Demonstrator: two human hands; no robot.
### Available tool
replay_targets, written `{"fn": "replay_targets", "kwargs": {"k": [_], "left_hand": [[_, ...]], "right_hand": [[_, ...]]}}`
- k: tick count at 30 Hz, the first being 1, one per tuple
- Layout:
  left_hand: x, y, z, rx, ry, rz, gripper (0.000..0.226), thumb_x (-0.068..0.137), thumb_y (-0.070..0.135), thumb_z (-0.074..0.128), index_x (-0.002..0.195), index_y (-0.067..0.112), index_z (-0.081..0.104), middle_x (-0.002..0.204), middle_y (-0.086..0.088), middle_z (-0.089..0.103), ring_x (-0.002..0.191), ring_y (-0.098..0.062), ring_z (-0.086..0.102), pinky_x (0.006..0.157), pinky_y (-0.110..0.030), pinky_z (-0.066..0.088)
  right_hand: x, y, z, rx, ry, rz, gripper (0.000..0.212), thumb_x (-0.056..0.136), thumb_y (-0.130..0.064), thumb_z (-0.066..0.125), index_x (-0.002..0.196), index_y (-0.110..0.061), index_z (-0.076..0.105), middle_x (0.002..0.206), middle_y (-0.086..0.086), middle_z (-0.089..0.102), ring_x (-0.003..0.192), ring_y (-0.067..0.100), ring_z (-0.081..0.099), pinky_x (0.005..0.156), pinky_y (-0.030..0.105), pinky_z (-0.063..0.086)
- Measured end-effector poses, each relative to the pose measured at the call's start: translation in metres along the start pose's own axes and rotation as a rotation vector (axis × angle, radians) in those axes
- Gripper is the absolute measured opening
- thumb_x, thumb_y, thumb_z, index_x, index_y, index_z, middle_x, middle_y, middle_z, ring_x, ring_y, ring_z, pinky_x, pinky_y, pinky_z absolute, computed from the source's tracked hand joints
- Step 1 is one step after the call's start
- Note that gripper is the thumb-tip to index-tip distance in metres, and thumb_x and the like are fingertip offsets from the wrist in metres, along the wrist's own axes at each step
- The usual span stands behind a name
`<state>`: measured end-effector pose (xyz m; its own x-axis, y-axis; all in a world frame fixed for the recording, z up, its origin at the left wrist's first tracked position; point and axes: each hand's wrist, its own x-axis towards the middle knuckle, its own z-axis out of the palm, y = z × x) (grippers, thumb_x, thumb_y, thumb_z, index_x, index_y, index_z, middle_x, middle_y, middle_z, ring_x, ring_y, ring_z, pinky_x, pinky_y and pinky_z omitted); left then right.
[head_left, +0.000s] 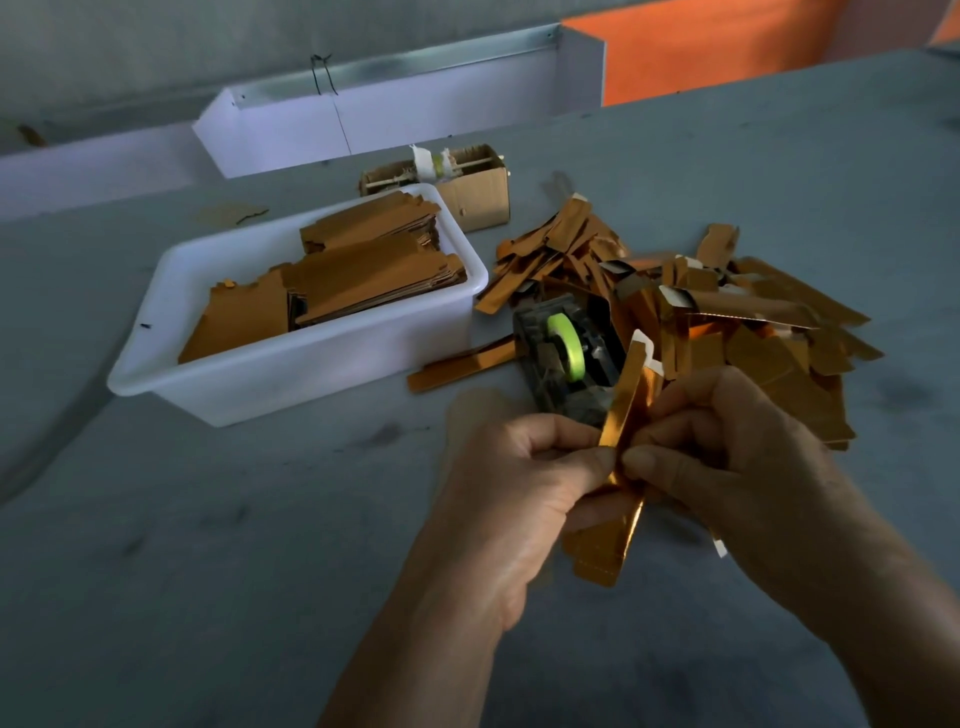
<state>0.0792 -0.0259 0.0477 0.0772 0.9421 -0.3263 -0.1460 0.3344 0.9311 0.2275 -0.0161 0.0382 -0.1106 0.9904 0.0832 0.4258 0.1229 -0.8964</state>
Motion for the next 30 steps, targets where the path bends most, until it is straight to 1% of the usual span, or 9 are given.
{"fn": "replay_targets", "kwargs": {"k": [4, 6, 9, 12, 17, 20, 23, 27, 30], "left_hand": [[0.001, -0.001, -0.006, 0.038, -0.052, -0.025, 0.014, 0.089, 0.004, 0.058, 0.090, -0.004, 0.070, 0.094, -0.019, 0.073, 0.084, -0.022, 0.073, 0.077, -0.032, 0.060], [0.000, -0.001, -0.006, 0.051, -0.080, -0.020, 0.018, 0.087, 0.011, 0.064, 0.093, -0.005, 0.070, 0.096, -0.018, 0.072, 0.087, -0.023, 0.073, 0.080, -0.034, 0.059], [-0.002, -0.004, -0.005, 0.059, -0.049, 0.008, 0.017, 0.078, 0.018, 0.072, 0.086, 0.002, 0.073, 0.085, -0.009, 0.075, 0.081, -0.019, 0.074, 0.072, -0.027, 0.060], [-0.001, -0.007, -0.004, 0.053, 0.005, 0.015, 0.007, 0.084, 0.009, 0.068, 0.082, 0.005, 0.072, 0.080, -0.008, 0.075, 0.075, -0.018, 0.073, 0.064, -0.022, 0.058], [-0.001, -0.010, -0.002, 0.131, 0.036, 0.076, 0.016, 0.092, 0.013, 0.060, 0.081, 0.008, 0.071, 0.076, -0.005, 0.074, 0.070, -0.016, 0.073, 0.064, -0.024, 0.059], [-0.001, -0.013, -0.001, 0.237, 0.072, 0.129, 0.018, 0.093, 0.018, 0.059, 0.081, 0.012, 0.072, 0.077, -0.006, 0.073, 0.072, -0.017, 0.072, 0.069, -0.031, 0.061], [-0.003, -0.013, 0.004, 0.194, 0.083, 0.126, 0.017, 0.093, 0.016, 0.059, 0.083, 0.009, 0.071, 0.076, -0.006, 0.073, 0.070, -0.016, 0.073, 0.064, -0.025, 0.059], [-0.006, -0.013, 0.010, 0.207, 0.155, 0.181, 0.017, 0.093, 0.013, 0.060, 0.079, 0.008, 0.070, 0.073, -0.008, 0.072, 0.068, -0.021, 0.073, 0.071, -0.044, 0.061], [-0.011, -0.013, 0.011, 0.234, 0.199, 0.241, 0.019, 0.093, 0.015, 0.060, 0.077, 0.011, 0.069, 0.069, -0.008, 0.071, 0.068, -0.027, 0.072, 0.069, -0.053, 0.059]], "right_hand": [[-0.001, 0.003, 0.002, -0.019, 0.001, 0.012, 0.029, 0.068, -0.032, 0.070, 0.088, -0.030, 0.051, 0.074, -0.016, 0.071, 0.069, 0.000, 0.066, 0.067, 0.031, 0.050], [-0.002, 0.006, 0.003, -0.044, 0.002, 0.011, 0.028, 0.071, -0.026, 0.072, 0.087, -0.031, 0.050, 0.074, -0.018, 0.070, 0.068, -0.001, 0.065, 0.061, 0.022, 0.047], [-0.002, 0.006, 0.004, -0.094, -0.004, -0.001, 0.027, 0.074, -0.027, 0.071, 0.087, -0.031, 0.048, 0.076, -0.025, 0.067, 0.068, -0.006, 0.063, 0.050, 0.011, 0.044], [-0.003, 0.005, 0.005, -0.117, 0.006, -0.011, 0.027, 0.074, -0.027, 0.073, 0.087, -0.031, 0.049, 0.076, -0.023, 0.067, 0.068, -0.007, 0.062, 0.053, 0.008, 0.044], [-0.004, 0.003, 0.006, -0.123, 0.007, -0.016, 0.028, 0.073, -0.025, 0.073, 0.086, -0.030, 0.049, 0.077, -0.026, 0.066, 0.068, -0.010, 0.061, 0.055, 0.004, 0.043], [-0.004, 0.000, 0.006, -0.154, 0.023, -0.006, 0.028, 0.072, -0.026, 0.074, 0.086, -0.030, 0.050, 0.073, -0.019, 0.068, 0.067, -0.008, 0.062, 0.052, 0.010, 0.045], [-0.005, -0.003, 0.006, -0.255, 0.055, -0.002, 0.029, 0.072, -0.030, 0.074, 0.085, -0.032, 0.047, 0.066, -0.012, 0.066, 0.067, -0.008, 0.060, 0.053, 0.006, 0.043], [-0.006, -0.010, 0.007, -0.375, 0.106, -0.020, 0.032, 0.074, -0.033, 0.073, 0.085, -0.034, 0.042, 0.070, -0.013, 0.062, 0.063, -0.004, 0.057, 0.045, 0.011, 0.038], [-0.008, -0.016, 0.008, -0.405, 0.125, -0.023, 0.034, 0.073, -0.035, 0.073, 0.088, -0.032, 0.043, 0.068, -0.014, 0.060, 0.061, -0.004, 0.055, 0.047, 0.011, 0.035]]}}
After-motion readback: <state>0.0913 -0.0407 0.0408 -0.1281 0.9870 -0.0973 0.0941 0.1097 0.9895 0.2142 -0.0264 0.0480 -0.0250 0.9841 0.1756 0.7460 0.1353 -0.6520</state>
